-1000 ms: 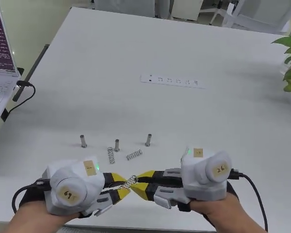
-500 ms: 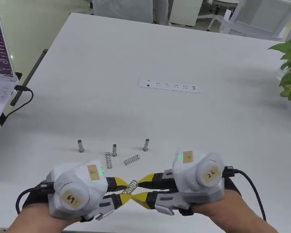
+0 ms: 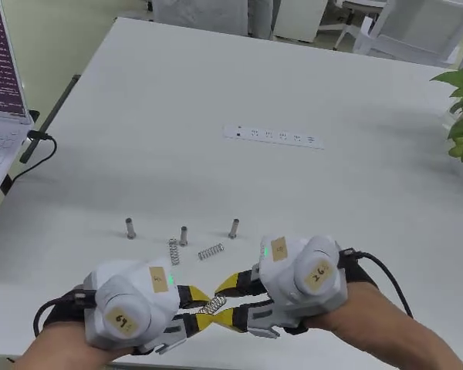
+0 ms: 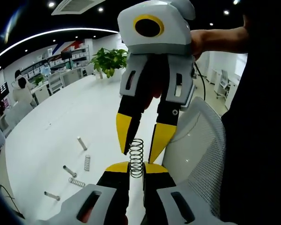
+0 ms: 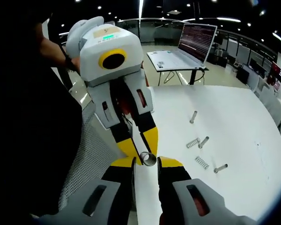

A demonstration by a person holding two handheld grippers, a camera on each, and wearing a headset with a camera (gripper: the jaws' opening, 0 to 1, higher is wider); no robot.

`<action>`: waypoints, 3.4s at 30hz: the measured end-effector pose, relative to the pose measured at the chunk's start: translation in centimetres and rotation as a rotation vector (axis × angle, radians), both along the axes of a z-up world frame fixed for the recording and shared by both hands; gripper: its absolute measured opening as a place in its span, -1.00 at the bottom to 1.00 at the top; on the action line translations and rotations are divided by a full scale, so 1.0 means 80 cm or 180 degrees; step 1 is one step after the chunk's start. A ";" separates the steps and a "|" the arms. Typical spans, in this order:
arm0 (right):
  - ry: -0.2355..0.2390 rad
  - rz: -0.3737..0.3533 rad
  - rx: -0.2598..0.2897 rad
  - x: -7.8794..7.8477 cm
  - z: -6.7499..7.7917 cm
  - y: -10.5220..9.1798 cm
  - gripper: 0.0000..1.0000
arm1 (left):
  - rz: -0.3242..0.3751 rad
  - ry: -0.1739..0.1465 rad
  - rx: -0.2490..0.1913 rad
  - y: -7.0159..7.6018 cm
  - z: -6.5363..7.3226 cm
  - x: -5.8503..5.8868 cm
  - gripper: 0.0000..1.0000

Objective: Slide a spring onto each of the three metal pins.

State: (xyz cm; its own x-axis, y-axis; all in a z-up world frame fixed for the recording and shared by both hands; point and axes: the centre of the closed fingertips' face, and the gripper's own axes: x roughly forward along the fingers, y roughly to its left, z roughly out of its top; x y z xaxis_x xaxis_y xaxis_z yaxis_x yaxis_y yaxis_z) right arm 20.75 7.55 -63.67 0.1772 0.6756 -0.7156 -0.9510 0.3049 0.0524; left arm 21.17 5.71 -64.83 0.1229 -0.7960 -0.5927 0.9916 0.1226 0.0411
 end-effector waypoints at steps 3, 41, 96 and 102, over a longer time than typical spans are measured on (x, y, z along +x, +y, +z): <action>-0.0008 0.0072 -0.0056 -0.002 -0.002 0.000 -0.68 | -0.0029 -0.0006 0.0017 0.000 -0.001 -0.003 -0.96; -0.0066 0.0127 -0.0159 0.017 -0.004 -0.015 -0.83 | 0.0457 0.0061 -0.0086 0.036 0.002 0.036 -0.73; -0.0037 0.0037 -0.0648 0.137 -0.014 -0.007 -0.83 | 0.1964 0.0323 -0.0523 0.185 -0.017 0.132 -0.19; -0.0044 0.0015 -0.0598 0.155 -0.013 0.012 -0.83 | 0.2006 0.0335 -0.0516 0.196 -0.021 0.134 -0.14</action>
